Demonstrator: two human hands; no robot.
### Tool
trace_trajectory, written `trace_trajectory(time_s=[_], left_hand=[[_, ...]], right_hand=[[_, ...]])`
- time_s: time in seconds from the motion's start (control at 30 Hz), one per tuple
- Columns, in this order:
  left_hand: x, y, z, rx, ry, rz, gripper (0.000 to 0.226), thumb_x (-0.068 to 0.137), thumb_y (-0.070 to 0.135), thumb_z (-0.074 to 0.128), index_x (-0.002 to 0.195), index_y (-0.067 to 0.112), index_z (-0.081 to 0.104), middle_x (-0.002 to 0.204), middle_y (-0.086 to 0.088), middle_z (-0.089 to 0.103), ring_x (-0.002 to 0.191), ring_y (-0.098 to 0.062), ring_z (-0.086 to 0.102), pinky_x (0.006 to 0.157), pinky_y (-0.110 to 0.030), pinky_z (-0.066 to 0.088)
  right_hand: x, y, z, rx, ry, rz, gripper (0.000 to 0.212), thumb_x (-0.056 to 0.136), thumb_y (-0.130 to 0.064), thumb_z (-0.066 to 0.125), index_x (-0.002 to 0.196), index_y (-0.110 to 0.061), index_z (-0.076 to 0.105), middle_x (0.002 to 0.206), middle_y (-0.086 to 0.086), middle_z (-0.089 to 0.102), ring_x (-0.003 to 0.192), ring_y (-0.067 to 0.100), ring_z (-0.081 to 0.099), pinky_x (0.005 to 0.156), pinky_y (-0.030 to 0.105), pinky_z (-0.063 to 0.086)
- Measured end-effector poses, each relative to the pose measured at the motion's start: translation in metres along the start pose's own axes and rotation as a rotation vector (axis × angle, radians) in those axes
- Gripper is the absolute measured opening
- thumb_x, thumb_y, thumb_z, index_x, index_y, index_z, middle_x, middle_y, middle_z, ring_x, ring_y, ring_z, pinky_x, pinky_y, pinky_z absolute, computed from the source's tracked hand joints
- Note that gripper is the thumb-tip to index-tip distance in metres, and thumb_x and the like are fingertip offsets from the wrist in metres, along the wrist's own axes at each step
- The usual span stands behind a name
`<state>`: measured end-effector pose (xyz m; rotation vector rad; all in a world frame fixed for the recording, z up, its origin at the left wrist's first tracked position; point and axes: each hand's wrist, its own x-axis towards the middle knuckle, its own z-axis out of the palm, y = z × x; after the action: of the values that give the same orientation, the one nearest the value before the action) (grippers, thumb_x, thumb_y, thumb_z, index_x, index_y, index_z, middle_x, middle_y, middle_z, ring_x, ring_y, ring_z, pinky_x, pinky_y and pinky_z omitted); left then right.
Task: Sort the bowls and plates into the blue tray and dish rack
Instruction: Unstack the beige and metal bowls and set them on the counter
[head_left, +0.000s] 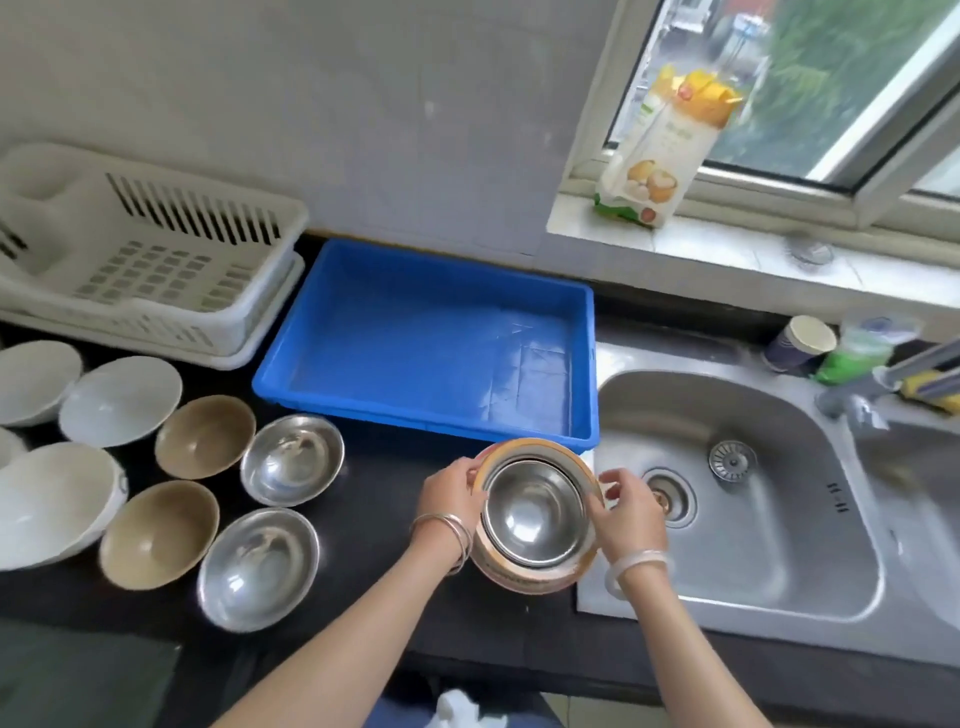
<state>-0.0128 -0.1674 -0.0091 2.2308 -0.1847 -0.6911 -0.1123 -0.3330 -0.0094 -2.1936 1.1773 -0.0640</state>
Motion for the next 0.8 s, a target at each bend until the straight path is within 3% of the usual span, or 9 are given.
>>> trace_trajectory(time_s=[0.2,0.37,0.57,0.67,0.8], left_hand=[[0.011,0.001,0.013,0.159,0.000,0.003,0.025,0.080,0.012,0.066,0.102,0.019,0.057,0.096,-0.002,0.067,0.085,-0.020,0.064,0.077,-0.032,0.054],[0.016,0.001,0.017,0.257,0.013,0.042,0.025,0.078,0.014,0.068,0.094,0.021,0.050,0.094,-0.002,0.062,0.080,-0.019,0.060,0.068,-0.030,0.051],[0.020,-0.003,0.019,0.264,0.007,0.057,0.032,0.075,0.024,0.073,0.098,0.019,0.052,0.096,-0.002,0.062,0.081,-0.018,0.059,0.070,-0.030,0.051],[0.021,-0.006,0.020,0.253,0.003,0.062,0.029,0.075,0.023,0.073,0.096,0.019,0.053,0.096,-0.002,0.063,0.081,-0.017,0.059,0.071,-0.028,0.051],[0.022,-0.005,0.021,0.256,0.005,0.063,0.030,0.075,0.024,0.073,0.097,0.020,0.053,0.098,-0.001,0.063,0.081,-0.016,0.059,0.070,-0.028,0.051]], right_hand=[[-0.007,0.007,0.006,0.046,-0.082,0.069,0.028,0.076,-0.024,0.069,0.100,-0.015,0.057,0.092,0.005,0.063,0.080,0.022,0.058,0.069,0.029,0.045],[-0.009,0.002,0.009,-0.059,-0.082,0.070,0.038,0.073,-0.030,0.072,0.102,-0.019,0.052,0.100,0.001,0.055,0.090,0.024,0.057,0.068,0.028,0.038],[-0.009,-0.007,0.008,-0.217,-0.051,0.026,0.020,0.081,-0.016,0.056,0.101,-0.013,0.051,0.105,0.010,0.059,0.092,0.032,0.059,0.068,0.030,0.039],[-0.011,-0.010,0.008,-0.288,-0.038,-0.030,0.021,0.085,-0.012,0.049,0.106,-0.011,0.051,0.108,0.011,0.061,0.096,0.032,0.059,0.073,0.032,0.044],[-0.011,-0.012,0.006,-0.283,-0.012,-0.032,0.019,0.085,-0.011,0.049,0.104,-0.011,0.049,0.100,0.014,0.066,0.089,0.036,0.061,0.066,0.034,0.041]])
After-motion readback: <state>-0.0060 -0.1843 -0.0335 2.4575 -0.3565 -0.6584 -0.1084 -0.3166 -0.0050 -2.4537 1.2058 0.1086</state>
